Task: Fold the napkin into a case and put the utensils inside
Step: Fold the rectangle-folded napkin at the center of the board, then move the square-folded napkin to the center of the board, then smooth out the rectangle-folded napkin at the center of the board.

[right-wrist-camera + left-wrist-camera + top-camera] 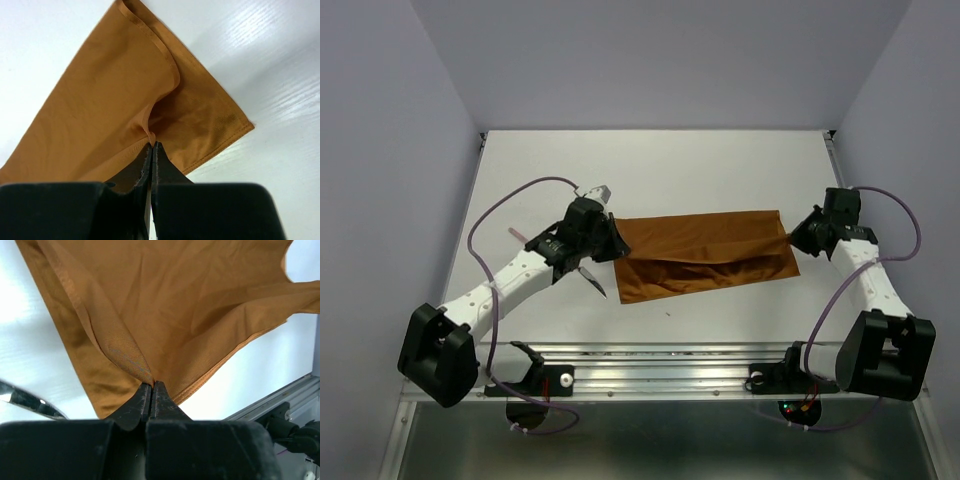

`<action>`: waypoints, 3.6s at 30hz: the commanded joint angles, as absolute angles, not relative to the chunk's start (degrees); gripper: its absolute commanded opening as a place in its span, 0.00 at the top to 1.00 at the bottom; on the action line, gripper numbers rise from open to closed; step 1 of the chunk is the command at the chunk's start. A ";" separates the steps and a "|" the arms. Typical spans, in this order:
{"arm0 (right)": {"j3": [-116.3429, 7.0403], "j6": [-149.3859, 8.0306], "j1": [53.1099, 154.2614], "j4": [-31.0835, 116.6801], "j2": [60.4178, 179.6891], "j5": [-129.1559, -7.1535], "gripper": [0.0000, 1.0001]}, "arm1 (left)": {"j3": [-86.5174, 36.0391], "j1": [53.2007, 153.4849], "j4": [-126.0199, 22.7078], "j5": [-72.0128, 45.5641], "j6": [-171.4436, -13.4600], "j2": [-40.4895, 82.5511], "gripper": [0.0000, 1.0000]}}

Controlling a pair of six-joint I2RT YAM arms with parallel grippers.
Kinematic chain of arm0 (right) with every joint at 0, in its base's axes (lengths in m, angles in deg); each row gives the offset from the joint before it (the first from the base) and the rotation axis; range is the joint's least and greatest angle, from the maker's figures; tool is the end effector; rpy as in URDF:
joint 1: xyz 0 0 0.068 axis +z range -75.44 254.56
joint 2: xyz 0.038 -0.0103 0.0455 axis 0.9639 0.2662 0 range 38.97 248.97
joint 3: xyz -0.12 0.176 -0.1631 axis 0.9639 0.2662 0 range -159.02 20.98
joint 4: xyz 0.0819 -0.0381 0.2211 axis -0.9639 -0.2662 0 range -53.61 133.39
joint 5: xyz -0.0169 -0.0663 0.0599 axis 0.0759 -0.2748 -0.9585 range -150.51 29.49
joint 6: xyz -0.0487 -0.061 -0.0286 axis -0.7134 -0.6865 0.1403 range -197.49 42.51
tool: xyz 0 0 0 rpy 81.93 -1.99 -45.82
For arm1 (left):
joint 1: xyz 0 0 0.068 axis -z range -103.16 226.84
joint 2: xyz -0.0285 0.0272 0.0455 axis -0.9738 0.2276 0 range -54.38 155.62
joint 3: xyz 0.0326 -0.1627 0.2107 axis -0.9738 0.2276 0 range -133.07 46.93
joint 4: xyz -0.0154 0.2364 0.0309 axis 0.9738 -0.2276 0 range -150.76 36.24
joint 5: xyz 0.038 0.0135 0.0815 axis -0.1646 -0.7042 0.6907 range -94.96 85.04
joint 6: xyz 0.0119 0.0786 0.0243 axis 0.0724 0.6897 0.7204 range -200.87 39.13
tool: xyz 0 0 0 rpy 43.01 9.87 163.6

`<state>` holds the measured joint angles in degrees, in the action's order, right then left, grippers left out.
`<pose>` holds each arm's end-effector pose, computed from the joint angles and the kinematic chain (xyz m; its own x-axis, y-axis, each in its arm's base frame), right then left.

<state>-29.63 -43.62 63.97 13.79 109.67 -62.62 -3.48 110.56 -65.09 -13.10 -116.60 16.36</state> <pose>0.2531 -0.0446 0.2271 -0.5330 0.6663 -0.5215 0.5508 0.7411 0.3839 0.2326 -0.1675 0.2613 -0.7338 -0.2053 -0.6476 0.2725 0.7842 -0.5574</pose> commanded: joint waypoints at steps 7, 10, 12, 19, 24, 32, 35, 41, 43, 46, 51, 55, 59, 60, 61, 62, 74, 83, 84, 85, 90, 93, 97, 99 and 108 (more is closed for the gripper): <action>-25.16 -44.27 63.40 14.65 108.14 -60.78 0.99 | 5.27 112.70 -60.09 -14.10 -119.89 16.37 1.00; -24.37 -44.44 63.40 14.74 108.32 -60.78 0.99 | 6.76 112.88 -58.86 -14.89 -120.51 16.90 1.00; -24.02 -44.45 63.40 14.83 108.23 -59.11 0.99 | 7.46 112.97 -58.51 -15.59 -120.69 16.99 1.00; -25.86 -45.76 63.40 14.30 106.92 -58.49 0.42 | 6.77 113.05 -60.52 -15.69 -119.99 15.85 0.35; -28.94 -46.47 63.40 13.69 106.56 -55.86 0.35 | 1.50 113.05 -64.22 -10.68 -117.96 15.41 0.29; -32.98 -46.64 63.40 17.11 120.78 -55.77 0.43 | -3.51 113.14 -60.09 -12.52 -117.26 28.23 0.35; -33.07 -46.73 63.40 18.17 124.03 -55.85 0.44 | -4.83 113.14 -59.39 -12.61 -117.43 31.91 0.36; -28.59 -45.59 63.40 20.89 126.07 -56.47 0.50 | -7.56 113.05 -59.29 -12.61 -117.26 39.39 0.37; -26.23 -45.15 63.40 21.68 125.20 -58.39 0.52 | -9.22 112.97 -60.78 -11.82 -116.56 42.02 0.37; -22.19 -43.66 63.40 22.65 122.57 -62.08 0.52 | -11.33 112.09 -62.80 -10.16 -115.59 44.67 0.37; -17.78 -41.72 64.10 23.09 119.48 -65.77 0.51 | -14.59 109.11 -64.04 -9.71 -113.83 48.01 0.37; -15.85 -40.50 66.11 23.70 118.34 -67.63 0.51 | -18.36 106.55 -65.18 -9.71 -112.08 51.00 0.37; -14.97 -37.95 68.14 23.88 116.50 -68.25 0.51 | -22.31 103.39 -66.59 -9.09 -110.41 52.93 0.37; -14.70 -37.33 68.84 23.88 115.71 -68.25 0.51 | -23.02 102.86 -66.94 -8.83 -109.71 53.11 0.37; -14.35 -36.46 69.45 23.71 114.92 -68.34 0.51 | -24.16 101.73 -67.47 -8.31 -109.35 53.29 0.37; -14.26 -36.10 69.46 23.10 114.13 -67.90 0.50 | -24.61 101.28 -67.64 -8.39 -109.00 53.38 0.37; -20.59 -43.03 69.46 12.64 100.60 -64.38 0.43 | -24.54 99.43 -71.07 -9.27 -106.18 41.79 0.33; -20.59 -41.81 69.46 6.83 94.17 -66.84 0.33 | -11.54 96.79 -71.70 -7.33 -107.76 35.63 0.38; -20.42 -41.72 69.46 6.83 94.17 -67.28 0.33 | -10.65 96.79 -71.17 -7.86 -108.03 35.71 0.38; -20.33 -41.89 69.46 7.01 94.08 -67.98 0.33 | -9.94 96.79 -70.12 -8.82 -108.47 35.80 0.39; -20.06 -42.77 69.46 6.83 94.43 -68.34 0.39 | -7.91 96.79 -68.44 -9.97 -109.08 37.03 0.40; -19.80 -42.95 69.46 6.74 94.61 -68.51 0.40 | -8.18 96.79 -69.22 -7.96 -109.96 38.00 0.42; -19.80 -43.13 69.46 6.66 94.78 -68.60 0.41 | -7.74 96.79 -70.19 -3.32 -111.63 38.44 0.47; -19.89 -43.30 69.46 6.66 94.87 -68.78 0.41 | -6.77 96.97 -70.20 -1.54 -112.42 37.65 0.47; -19.71 -43.66 69.46 6.66 95.22 -69.21 0.42 | -4.93 96.97 -69.67 1.19 -112.60 38.08 0.47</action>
<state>-18.79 -42.82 69.35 6.47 95.51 -68.46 -5.58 96.70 -69.77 -0.80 -112.25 38.62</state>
